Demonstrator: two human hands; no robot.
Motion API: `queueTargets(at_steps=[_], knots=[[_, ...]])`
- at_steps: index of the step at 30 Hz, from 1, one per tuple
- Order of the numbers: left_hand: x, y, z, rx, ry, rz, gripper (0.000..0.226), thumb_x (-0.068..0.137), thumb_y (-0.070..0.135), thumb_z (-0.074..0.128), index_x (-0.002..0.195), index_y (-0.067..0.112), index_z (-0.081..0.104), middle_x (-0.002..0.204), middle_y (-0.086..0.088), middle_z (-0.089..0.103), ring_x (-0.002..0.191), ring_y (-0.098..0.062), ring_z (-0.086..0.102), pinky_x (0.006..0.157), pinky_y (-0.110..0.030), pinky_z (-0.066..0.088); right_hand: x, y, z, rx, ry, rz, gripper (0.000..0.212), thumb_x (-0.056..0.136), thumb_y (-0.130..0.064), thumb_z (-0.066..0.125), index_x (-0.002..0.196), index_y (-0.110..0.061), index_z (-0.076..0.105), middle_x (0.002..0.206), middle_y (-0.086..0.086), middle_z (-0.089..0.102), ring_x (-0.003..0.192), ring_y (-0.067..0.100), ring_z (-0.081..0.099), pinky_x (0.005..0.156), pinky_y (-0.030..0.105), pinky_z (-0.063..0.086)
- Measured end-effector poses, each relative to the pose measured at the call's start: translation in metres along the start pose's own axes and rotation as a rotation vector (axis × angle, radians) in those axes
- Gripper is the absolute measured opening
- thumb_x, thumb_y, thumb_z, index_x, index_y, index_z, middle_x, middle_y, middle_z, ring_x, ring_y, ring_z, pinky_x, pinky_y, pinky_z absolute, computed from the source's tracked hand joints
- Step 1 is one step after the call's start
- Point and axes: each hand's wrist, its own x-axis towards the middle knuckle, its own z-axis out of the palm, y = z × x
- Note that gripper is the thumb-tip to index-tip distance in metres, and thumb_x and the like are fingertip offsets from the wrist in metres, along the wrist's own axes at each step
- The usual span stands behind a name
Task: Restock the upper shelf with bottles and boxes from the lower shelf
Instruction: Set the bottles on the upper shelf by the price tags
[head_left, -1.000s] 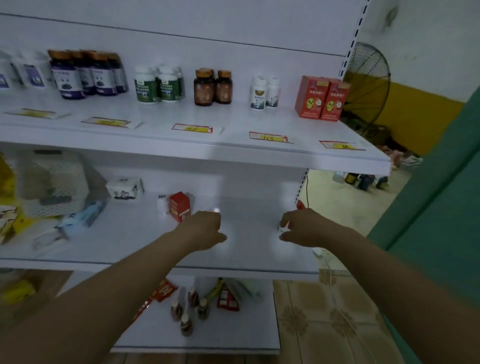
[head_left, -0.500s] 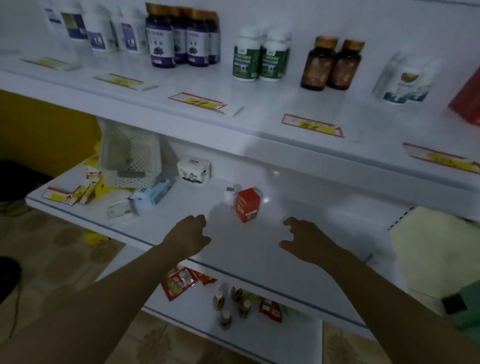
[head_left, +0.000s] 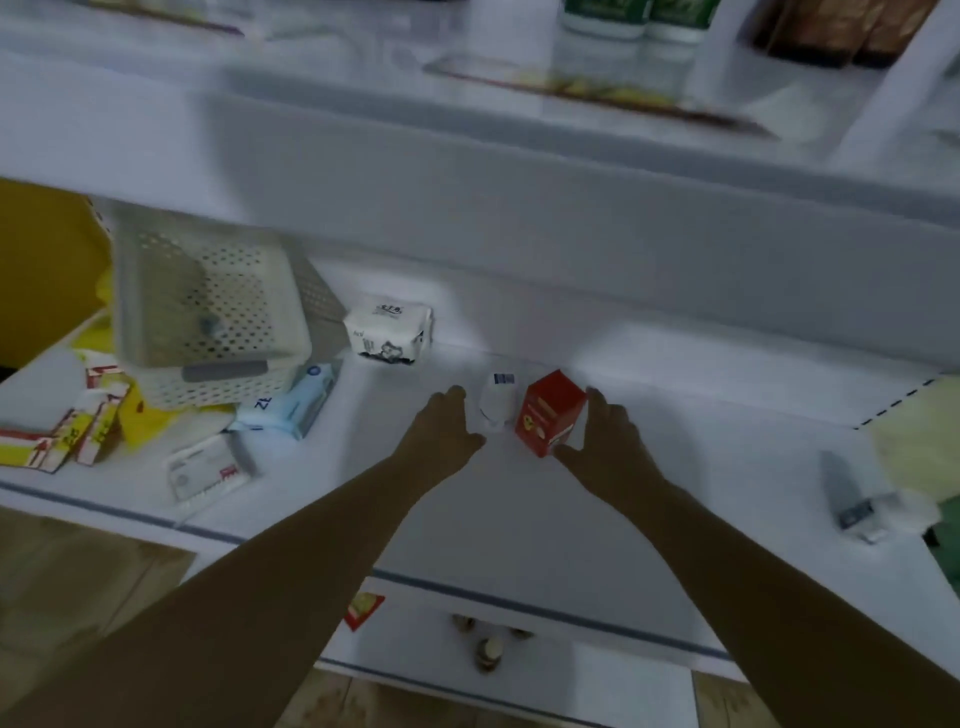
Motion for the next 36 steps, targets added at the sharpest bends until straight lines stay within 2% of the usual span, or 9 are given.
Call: queueTargets(at_steps=[3,7,9,13,17,21,27,31,36], knots=[[0.028,-0.001,0.021,-0.066,0.038,0.041,0.07,0.083,0.016,0.069,0.14,0.006,0.031,0.135,-0.017,0.043,0.124,-0.033,0.049,0.1,-0.042,0.045,0.023,-0.006,0.012,0.083,0.065,0.013,0.09,0.083,-0.037,0.067,0.151,-0.011,0.012,0.142,0.016,0.036,0.13,0.034,0.039,0.106,0.047,0.039],[0.067,0.001,0.031,-0.081,0.067,0.098,0.086,0.084,0.012,0.067,0.149,0.009,0.012,0.154,-0.011,0.022,0.141,-0.028,0.028,0.114,-0.035,0.024,0.05,-0.001,0.031,0.133,0.103,0.002,0.079,0.085,-0.038,0.064,0.148,-0.016,0.022,0.142,0.011,0.038,0.128,0.031,0.044,0.104,0.046,0.043],[0.081,0.002,0.031,-0.192,0.019,0.122,0.078,0.085,0.007,0.065,0.148,0.012,0.019,0.15,-0.011,0.031,0.134,-0.026,0.036,0.108,-0.032,0.031,0.057,0.003,0.037,0.19,0.146,-0.014,0.068,0.087,-0.035,0.063,0.144,-0.018,0.03,0.136,0.01,0.044,0.121,0.029,0.051,0.099,0.043,0.048],[0.088,0.001,0.038,-0.26,-0.044,0.175,0.038,0.083,0.005,0.065,0.117,0.005,0.047,0.104,-0.01,0.051,0.092,-0.021,0.049,0.077,-0.027,0.04,0.059,0.01,0.042,0.298,0.186,-0.043,0.063,0.087,-0.027,0.065,0.141,-0.018,0.034,0.132,0.009,0.047,0.117,0.025,0.054,0.092,0.03,0.046],[0.065,-0.003,0.032,-0.406,-0.117,0.179,0.031,0.077,0.007,0.074,0.102,0.01,0.056,0.094,-0.006,0.058,0.088,-0.02,0.054,0.074,-0.027,0.044,0.042,0.012,0.028,0.505,0.116,0.053,0.073,0.078,-0.027,0.075,0.139,-0.014,0.037,0.129,0.005,0.055,0.113,0.021,0.057,0.082,0.023,0.045],[0.018,0.009,0.0,-0.649,-0.245,0.104,0.037,0.079,0.014,0.073,0.113,0.011,0.06,0.104,-0.004,0.067,0.098,-0.02,0.063,0.079,-0.026,0.051,0.009,0.011,-0.008,0.676,0.034,0.038,0.048,0.074,-0.028,0.079,0.114,-0.018,0.053,0.101,-0.009,0.06,0.08,0.001,0.056,0.06,0.015,0.041],[-0.061,0.036,-0.049,-0.965,-0.378,0.097,0.05,0.077,0.026,0.069,0.123,0.011,0.055,0.118,-0.014,0.066,0.111,-0.032,0.062,0.096,-0.047,0.047,-0.05,-0.016,-0.061,1.057,-0.171,-0.027,0.034,0.079,-0.021,0.074,0.106,-0.016,0.054,0.105,0.006,0.065,0.092,0.019,0.065,0.078,0.028,0.051],[-0.119,0.043,-0.074,-1.082,-0.351,0.104,0.009,0.088,0.017,0.059,0.097,0.018,0.06,0.089,-0.007,0.069,0.079,-0.02,0.066,0.071,-0.034,0.052,-0.096,-0.037,-0.075,1.142,-0.275,-0.082,0.03,0.079,-0.021,0.071,0.103,-0.016,0.053,0.098,0.008,0.068,0.086,0.022,0.066,0.074,0.031,0.051],[-0.195,0.04,-0.104,-1.074,-0.325,0.109,0.006,0.087,0.02,0.059,0.092,0.018,0.057,0.078,-0.007,0.067,0.065,-0.019,0.063,0.061,-0.029,0.052,-0.171,-0.066,-0.082,1.117,-0.274,-0.167,0.037,0.084,-0.03,0.066,0.113,-0.011,0.055,0.099,0.009,0.068,0.091,0.025,0.065,0.083,0.037,0.051]])
